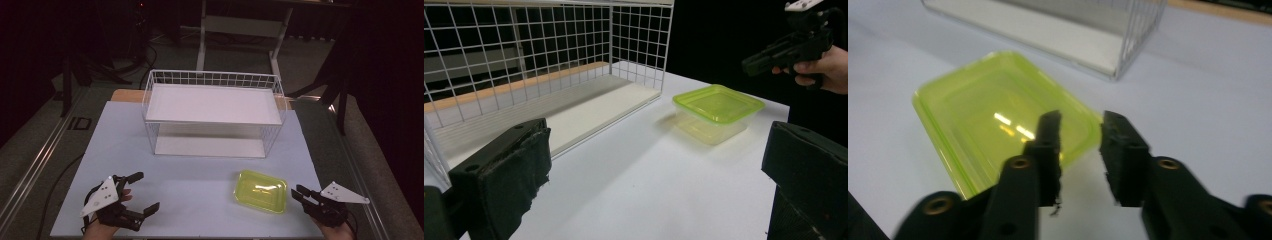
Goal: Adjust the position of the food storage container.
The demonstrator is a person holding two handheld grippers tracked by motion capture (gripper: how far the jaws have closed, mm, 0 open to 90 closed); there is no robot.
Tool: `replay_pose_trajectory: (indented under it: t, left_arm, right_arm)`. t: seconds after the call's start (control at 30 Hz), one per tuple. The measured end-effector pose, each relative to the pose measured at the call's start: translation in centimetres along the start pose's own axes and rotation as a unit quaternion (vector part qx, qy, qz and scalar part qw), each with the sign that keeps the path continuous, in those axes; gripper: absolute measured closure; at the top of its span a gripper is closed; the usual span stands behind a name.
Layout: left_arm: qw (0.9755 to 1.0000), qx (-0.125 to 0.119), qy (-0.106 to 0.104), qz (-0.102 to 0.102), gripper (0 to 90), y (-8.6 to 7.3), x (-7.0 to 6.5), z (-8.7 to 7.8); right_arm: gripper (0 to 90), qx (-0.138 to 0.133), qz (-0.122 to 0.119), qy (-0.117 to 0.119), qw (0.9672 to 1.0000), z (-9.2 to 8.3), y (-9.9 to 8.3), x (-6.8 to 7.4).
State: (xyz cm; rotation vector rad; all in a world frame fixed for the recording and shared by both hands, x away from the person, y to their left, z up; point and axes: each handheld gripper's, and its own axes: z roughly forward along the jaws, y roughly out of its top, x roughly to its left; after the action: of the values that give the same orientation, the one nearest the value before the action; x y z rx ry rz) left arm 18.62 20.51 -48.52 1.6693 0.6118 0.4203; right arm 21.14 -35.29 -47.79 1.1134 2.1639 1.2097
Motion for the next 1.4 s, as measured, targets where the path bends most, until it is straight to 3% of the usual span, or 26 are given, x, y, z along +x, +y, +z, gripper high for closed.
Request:
replay_pose_trajectory:
  t: [0.07, 0.17, 0.27, 0.67, 0.73, 1.4]
  left_arm:
    - [1.0000, 0.000, -0.001, 0.000, 0.3, 0.0, 0.0, 0.0]
    - [1.0000, 0.004, -0.002, 0.003, 0.3, 0.0, 0.0, 0.1]
    - [1.0000, 0.004, -0.004, 0.002, 0.3, 0.0, -0.1, 0.1]
    - [0.9998, 0.015, -0.010, 0.012, 0.3, -0.1, -0.3, 0.3]
    - [0.9997, 0.017, -0.011, 0.015, 0.3, -0.1, -0.4, 0.3]
    - [0.9997, 0.019, -0.011, 0.007, 0.3, -0.3, -0.1, 0.3]
  right_arm:
    - [74.3, 0.004, 0.003, -0.003, 1.0000, 0.1, -0.3, -0.1]
    - [85.3, 0.027, -0.001, -0.018, 0.9995, 0.5, -1.4, -0.4]
    - [89.8, 0.042, 0.004, -0.017, 0.9990, 1.1, -2.1, -0.6]
    - [90.0, 0.091, 0.008, 0.003, 0.9958, 3.3, -2.8, -0.7]
    - [90.0, 0.105, -0.003, 0.011, 0.9945, 4.3, -2.8, -0.5]
    - [90.0, 0.118, -0.014, 0.054, 0.9914, 8.8, -0.6, 0.4]
